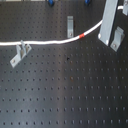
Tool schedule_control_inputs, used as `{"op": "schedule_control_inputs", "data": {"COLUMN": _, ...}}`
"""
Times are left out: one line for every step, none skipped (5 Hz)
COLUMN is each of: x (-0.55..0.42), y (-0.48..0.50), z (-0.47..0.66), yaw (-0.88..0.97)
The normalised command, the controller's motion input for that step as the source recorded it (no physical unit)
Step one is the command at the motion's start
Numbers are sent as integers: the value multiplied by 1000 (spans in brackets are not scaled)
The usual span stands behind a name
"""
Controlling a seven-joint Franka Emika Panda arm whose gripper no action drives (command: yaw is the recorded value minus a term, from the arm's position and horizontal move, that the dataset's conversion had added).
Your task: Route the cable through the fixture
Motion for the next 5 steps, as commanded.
{"op": "schedule_control_inputs", "data": {"x": -152, "y": -116, "z": 433, "yaw": 60}}
{"op": "schedule_control_inputs", "data": {"x": -94, "y": -109, "z": 85, "yaw": 46}}
{"op": "schedule_control_inputs", "data": {"x": -71, "y": -80, "z": 73, "yaw": 0}}
{"op": "schedule_control_inputs", "data": {"x": -532, "y": -508, "z": 304, "yaw": 0}}
{"op": "schedule_control_inputs", "data": {"x": -8, "y": -9, "z": 0, "yaw": 0}}
